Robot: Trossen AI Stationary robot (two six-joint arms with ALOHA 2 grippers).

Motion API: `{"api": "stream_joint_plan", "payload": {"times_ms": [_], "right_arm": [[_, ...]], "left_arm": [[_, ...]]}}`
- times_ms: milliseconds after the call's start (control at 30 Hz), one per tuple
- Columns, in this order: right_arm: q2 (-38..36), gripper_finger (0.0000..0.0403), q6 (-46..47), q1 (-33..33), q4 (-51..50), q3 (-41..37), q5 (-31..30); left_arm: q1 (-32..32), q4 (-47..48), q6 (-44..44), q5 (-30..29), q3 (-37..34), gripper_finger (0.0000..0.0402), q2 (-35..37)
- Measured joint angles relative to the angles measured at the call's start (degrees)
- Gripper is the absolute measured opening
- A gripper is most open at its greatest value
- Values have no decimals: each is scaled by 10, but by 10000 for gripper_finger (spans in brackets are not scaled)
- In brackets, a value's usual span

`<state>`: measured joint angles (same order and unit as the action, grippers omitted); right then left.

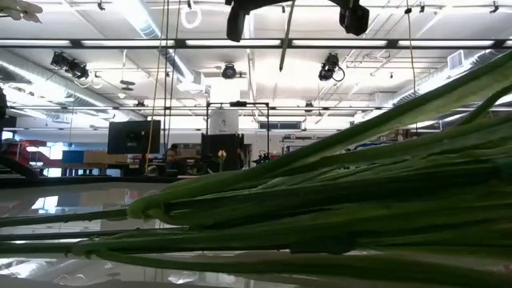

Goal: Sort flowers into vase by color
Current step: Put the black flower into the red vase

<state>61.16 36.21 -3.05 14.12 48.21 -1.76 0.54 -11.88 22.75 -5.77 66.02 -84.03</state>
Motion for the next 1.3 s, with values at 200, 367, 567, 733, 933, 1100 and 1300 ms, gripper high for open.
{"api": "stream_joint_plan", "payload": {"times_ms": [200,367,567,733,933,1100,1300], "right_arm": [[27,203,-26,0,6,0,-1],[51,201,-37,0,39,0,21],[52,121,-47,0,41,0,31],[52,20,-72,0,42,0,50],[42,13,-136,8,25,0,25],[4,12,-195,18,-30,0,-27],[-63,12,-300,42,-99,0,-105]], "left_arm": [[0,-8,0,12,0,2,0],[0,-24,0,29,0,2,0],[0,-23,0,31,0,2,0],[0,-21,0,31,0,3,0],[3,-18,-12,31,0,59,1],[13,-9,-60,29,0,145,31],[23,34,-105,24,0,209,89]]}}
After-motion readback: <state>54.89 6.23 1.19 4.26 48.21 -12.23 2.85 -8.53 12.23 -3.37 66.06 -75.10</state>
